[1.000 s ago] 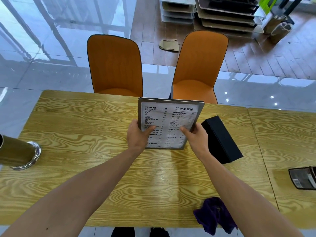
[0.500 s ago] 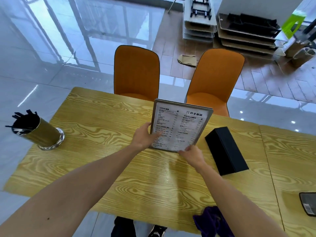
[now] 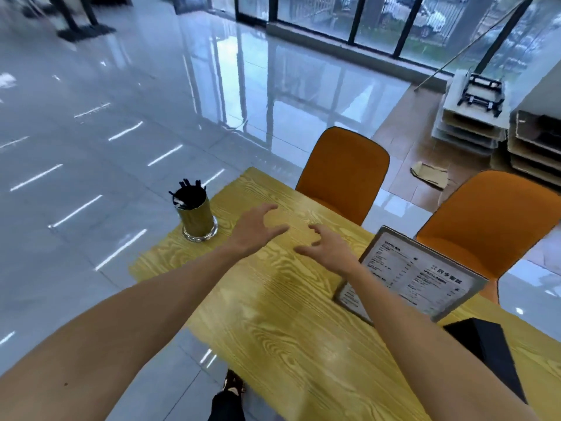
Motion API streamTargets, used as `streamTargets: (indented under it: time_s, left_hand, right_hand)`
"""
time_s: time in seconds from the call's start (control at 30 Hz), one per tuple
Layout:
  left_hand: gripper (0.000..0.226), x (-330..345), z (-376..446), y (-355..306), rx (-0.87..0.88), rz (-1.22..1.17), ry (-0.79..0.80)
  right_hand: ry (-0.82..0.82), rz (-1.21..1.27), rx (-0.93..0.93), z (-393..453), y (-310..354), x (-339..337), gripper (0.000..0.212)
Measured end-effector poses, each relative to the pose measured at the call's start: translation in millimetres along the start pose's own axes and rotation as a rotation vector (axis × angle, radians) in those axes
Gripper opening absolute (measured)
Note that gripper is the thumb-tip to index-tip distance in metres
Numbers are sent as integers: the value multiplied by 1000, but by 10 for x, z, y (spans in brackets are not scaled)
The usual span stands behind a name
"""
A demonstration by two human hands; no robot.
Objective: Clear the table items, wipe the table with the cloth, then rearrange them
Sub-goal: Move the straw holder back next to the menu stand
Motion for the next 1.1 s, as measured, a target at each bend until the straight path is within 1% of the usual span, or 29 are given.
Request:
streamTargets:
  time_s: [0.1,0.2,0.27,0.37,0.53,0.63,0.73,0.87,0.93,1.0,1.07,1.1]
  left_hand:
    - [71,-503,99,142,26,-47,-146]
    - [89,-950,196,377,0,-107,-268]
    - [100,-1198,256,576,-31,-165,-313]
    - [112,-1519,357,901,-72,-180,-374]
    - [122,-1767,419,1480,-205,-294,-332]
    - [129,-1811,435,1801,-268,-363,-278]
    - [126,-1823,467,2104,-363,-416,-206]
    - [110,-1756,515,2293,-428,-504,-149]
    - [95,-1715,560,2315,-413,-526,-138]
    - [82,-1685,604,2292,-397,-532,-145]
    - [76,-1653,639,2259,-389,-537,-148]
    - [77,-1627,654,2244,-386,-539,-142]
  right_hand:
    - [-57,3,-66,348,453,47,100]
    - [-76,19,-100,698,854,184,107]
    - [-65,39,-124,910,1080,319,110]
    - [-41,43,-158,1245,1342,562,112]
    - [20,80,-160,1705,1588,961,116]
    - [90,129,-137,1950,1667,1160,113]
    - [167,186,-90,2168,1728,1378,114]
    - [239,327,-75,2249,1756,1545,111]
    - [246,393,-71,2271,1759,1580,104]
    - [245,452,-76,2299,1741,1611,92]
    - [234,501,-72,2295,1708,1614,79]
    - [222,527,-64,2285,1680,1601,74]
Point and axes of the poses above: each hand's wrist, its own z-axis towards the middle knuckle, its own x-axis out of the palm, y = z × x, the point moved 2 cm from there along z, towards the middle knuckle, and after that the axes turned 15 degrees about -z, right-handed, at the moved point
